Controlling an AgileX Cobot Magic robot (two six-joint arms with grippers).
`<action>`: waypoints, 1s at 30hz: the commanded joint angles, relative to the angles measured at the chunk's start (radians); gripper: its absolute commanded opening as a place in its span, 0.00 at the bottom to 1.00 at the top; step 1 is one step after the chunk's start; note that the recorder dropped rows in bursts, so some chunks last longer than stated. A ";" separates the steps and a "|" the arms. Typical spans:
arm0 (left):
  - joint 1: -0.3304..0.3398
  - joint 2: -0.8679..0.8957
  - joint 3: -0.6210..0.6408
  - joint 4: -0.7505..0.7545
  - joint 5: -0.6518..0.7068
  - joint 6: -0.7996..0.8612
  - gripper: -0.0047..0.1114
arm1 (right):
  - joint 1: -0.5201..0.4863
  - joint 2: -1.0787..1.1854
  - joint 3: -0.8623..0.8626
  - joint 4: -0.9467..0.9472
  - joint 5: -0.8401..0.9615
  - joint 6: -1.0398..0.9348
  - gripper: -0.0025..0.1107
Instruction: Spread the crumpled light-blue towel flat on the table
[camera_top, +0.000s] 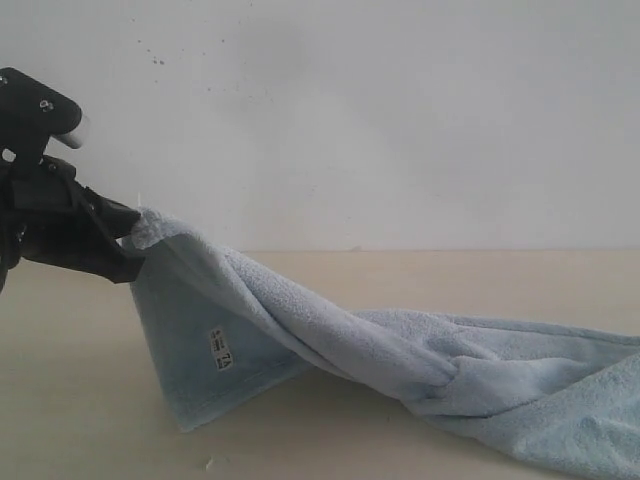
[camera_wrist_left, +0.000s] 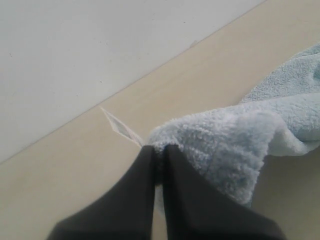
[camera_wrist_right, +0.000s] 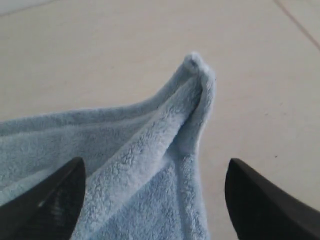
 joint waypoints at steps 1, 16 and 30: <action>0.001 -0.008 0.000 -0.018 -0.016 -0.012 0.08 | -0.002 0.058 0.028 -0.016 -0.038 0.009 0.67; 0.001 0.015 0.000 -0.018 0.003 -0.012 0.08 | -0.269 -0.215 0.311 -0.016 -0.262 -0.028 0.67; 0.001 0.037 0.000 -0.018 0.030 -0.012 0.08 | -0.269 -0.149 0.366 -0.016 -0.175 -0.049 0.67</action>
